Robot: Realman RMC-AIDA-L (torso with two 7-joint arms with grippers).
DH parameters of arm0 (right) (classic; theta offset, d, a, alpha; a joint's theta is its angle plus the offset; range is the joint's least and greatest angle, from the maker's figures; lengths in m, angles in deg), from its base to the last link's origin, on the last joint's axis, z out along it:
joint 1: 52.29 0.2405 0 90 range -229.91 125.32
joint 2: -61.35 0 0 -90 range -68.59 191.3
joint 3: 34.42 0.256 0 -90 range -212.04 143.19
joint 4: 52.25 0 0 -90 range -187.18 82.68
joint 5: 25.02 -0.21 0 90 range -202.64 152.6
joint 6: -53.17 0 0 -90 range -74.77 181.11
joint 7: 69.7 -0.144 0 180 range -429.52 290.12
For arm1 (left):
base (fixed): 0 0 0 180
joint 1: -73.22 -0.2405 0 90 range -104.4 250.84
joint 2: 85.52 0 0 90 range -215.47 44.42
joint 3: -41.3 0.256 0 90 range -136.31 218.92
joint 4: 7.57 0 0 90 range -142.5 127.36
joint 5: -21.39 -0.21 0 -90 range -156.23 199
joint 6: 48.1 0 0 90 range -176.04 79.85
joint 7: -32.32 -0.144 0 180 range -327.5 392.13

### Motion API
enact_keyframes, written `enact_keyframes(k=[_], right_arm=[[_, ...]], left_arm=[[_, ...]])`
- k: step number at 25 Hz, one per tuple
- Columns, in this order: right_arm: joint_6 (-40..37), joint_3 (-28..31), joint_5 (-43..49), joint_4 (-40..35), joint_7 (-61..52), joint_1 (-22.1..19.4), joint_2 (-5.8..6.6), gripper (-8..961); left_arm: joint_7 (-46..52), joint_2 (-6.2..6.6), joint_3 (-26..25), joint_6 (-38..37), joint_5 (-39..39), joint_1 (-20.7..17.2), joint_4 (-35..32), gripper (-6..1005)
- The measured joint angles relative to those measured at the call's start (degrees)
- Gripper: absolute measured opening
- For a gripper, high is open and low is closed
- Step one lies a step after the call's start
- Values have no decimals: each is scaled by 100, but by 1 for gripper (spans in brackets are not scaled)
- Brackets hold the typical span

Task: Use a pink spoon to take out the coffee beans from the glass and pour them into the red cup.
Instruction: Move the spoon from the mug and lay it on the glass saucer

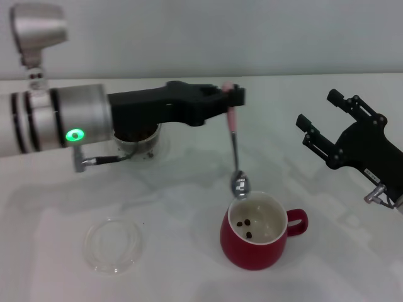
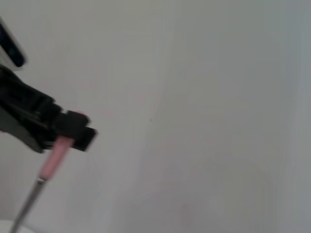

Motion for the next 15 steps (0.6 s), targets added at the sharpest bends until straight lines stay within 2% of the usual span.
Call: enact_keyframes(k=[5, 6, 15], right_arm=[[1, 0, 3, -1, 0, 6, 0, 742], [1, 3, 3, -3, 0, 6, 0, 742], [-7, 35, -38, -45, 0, 15, 1, 742]], left_arm=[[70, -4, -488, 127, -32, -574, -184, 131], [70, 15, -648, 112, -49, -793, -144, 131], [67, 26, -1331, 54, -260, -1470, 207, 131]])
